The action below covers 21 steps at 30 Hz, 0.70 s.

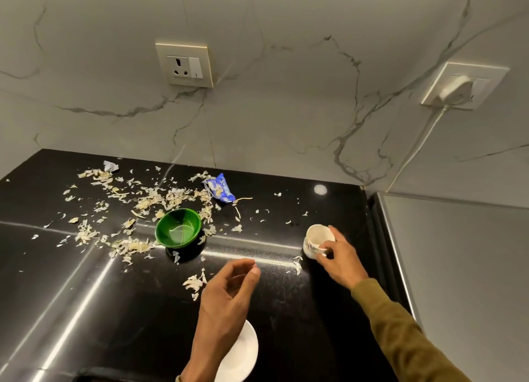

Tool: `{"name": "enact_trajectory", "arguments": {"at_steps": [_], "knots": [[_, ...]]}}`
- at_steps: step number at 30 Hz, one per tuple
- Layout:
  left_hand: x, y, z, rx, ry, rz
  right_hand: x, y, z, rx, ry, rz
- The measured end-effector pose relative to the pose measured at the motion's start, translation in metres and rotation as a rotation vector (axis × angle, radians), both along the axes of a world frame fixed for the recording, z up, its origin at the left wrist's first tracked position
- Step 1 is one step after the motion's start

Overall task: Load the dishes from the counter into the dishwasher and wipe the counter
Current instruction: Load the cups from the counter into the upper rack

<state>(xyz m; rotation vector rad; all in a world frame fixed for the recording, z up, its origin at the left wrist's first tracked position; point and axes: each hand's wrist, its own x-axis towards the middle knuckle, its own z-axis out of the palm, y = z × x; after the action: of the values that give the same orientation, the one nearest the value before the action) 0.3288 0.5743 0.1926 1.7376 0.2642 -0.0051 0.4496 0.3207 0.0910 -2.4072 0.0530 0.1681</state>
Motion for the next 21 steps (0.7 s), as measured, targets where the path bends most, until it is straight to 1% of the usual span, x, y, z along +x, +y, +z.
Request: {"name": "enact_trajectory", "arguments": {"at_steps": [1, 3, 5, 8, 10, 14, 18, 21], "knots": [[-0.001, -0.002, 0.0, -0.005, -0.002, -0.016, -0.011, 0.001, 0.006, 0.097, 0.056, -0.002], [-0.002, -0.005, -0.001, -0.011, 0.01, -0.048, -0.037, 0.01, 0.024, 0.393, 0.203, -0.056], [-0.002, -0.006, -0.002, -0.014, 0.034, -0.123, -0.065, 0.023, 0.048, 0.662, 0.311, -0.088], [-0.004, -0.004, -0.003, -0.023, 0.063, -0.366, -0.1, 0.041, 0.083, 0.841, 0.349, -0.079], [-0.007, -0.005, -0.003, 0.013, 0.032, -0.474, -0.119, 0.052, 0.098, 0.922, 0.374, -0.094], [-0.012, 0.0, -0.001, 0.034, -0.047, -0.55, -0.146, 0.076, 0.111, 1.043, 0.404, -0.213], [-0.019, 0.009, -0.004, 0.043, -0.061, -0.612, -0.164, 0.095, 0.11, 0.973, 0.4, -0.319], [-0.024, 0.011, -0.009, 0.057, -0.07, -0.597, -0.174, 0.104, 0.109, 0.964, 0.427, -0.374]]}}
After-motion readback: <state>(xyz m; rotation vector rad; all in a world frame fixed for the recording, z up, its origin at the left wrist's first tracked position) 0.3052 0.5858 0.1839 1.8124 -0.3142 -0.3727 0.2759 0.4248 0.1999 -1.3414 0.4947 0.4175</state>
